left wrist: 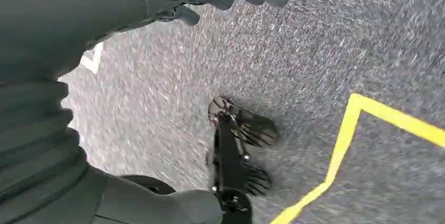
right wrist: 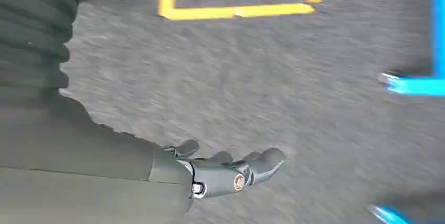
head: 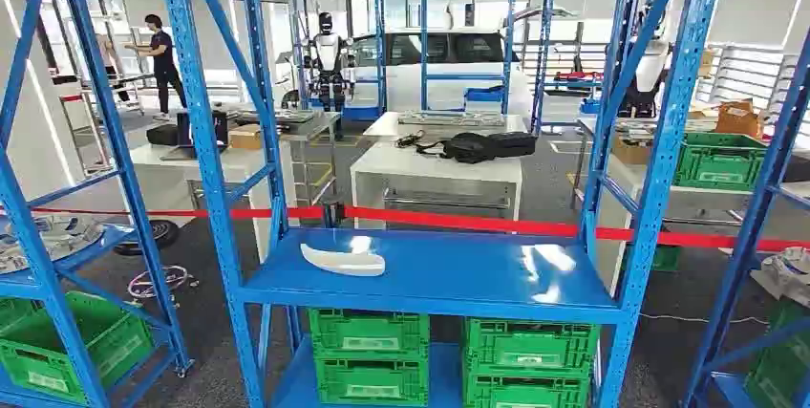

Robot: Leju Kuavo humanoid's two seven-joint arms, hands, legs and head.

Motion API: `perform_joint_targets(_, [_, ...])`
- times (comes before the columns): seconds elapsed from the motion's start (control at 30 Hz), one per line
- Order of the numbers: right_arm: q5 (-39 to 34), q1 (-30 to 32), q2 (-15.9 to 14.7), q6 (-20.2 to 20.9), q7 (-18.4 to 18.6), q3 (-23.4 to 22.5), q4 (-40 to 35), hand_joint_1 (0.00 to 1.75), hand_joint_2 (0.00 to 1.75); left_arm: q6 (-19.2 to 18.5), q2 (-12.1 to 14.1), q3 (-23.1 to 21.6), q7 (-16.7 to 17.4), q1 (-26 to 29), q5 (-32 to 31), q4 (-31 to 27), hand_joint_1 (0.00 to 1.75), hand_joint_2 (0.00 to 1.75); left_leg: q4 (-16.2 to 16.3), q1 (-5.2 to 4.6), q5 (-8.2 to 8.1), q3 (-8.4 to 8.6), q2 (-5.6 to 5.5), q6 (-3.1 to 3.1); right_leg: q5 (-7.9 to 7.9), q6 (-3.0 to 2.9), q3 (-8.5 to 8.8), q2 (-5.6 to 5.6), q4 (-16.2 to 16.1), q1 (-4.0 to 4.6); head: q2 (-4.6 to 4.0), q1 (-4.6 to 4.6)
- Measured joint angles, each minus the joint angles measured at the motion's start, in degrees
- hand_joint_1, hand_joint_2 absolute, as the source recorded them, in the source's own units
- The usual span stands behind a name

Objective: Take the parts from the cabinet and place them on the table.

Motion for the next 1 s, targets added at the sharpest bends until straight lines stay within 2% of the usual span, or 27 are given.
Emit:
perform_joint_targets(0.03, [0.0,-0.1,-0.6,0.0,0.0,-0.7,-1.5,0.00,0.00,0.0,-0.1,1.5,0.0,-0.3,0.0,0.2,0.00,0.00,0.0,0.00,-0.01,0.00,0.00,0.01,0.00,0.00,0.01,0.00,0.0,0.00,0.02,0.00])
perform_joint_targets(0.17, [0.4,-0.4,-2.2,0.0,-0.4,-3.0,-6.1,0.00,0.00,0.0,-0.5,6.4,-0.3,-1.1,-0.4,1.0,0.00,0.00,0.0,-0.02,-0.01,0.11,0.02,0.01,0.00,0.00,0.07,0.02,0.0,0.06,0.00,0.00])
perform_joint_targets(0.43, [5.4,-0.6,-0.9,0.9,-3.8,-5.1,-7.3,0.00,0.00,1.9,-1.4,11.8,-5.3,-2.5,-12.1,2.1,0.00,0.00,-0.1,-0.01,-0.03,0.16,0.03,0.01,0.00,0.00,0.10,0.02,0.0,0.02,0.00,0.02])
perform_joint_targets(0.6, [9.6,-1.4,-0.1,1.0,-5.7,-7.1,-3.2,0.00,0.00,2.9,-1.8,14.8,-8.5,-3.8,-19.4,2.6,0.00,0.00,-0.1,-0.01,-0.03,0.17,0.04,0.01,0.00,0.00,0.11,0.03,0.0,0.02,0.00,0.02])
perform_joint_targets(0.73, [12.9,-1.7,0.9,0.6,-5.8,-8.4,0.8,0.00,0.00,3.5,-1.9,16.7,-11.1,-5.2,-24.7,3.0,0.00,0.00,-0.1,-0.02,-0.03,0.16,0.04,0.01,0.00,0.00,0.11,0.03,-0.1,0.01,0.00,0.04])
perform_joint_targets(1.0, [20.0,-3.2,3.7,0.1,-2.2,-11.3,9.9,0.00,0.00,4.9,-2.1,19.5,-16.7,-8.4,-35.3,3.5,0.00,0.00,-0.1,-0.01,-0.02,0.17,0.04,0.01,0.00,0.00,0.11,0.03,0.0,0.02,0.00,0.04])
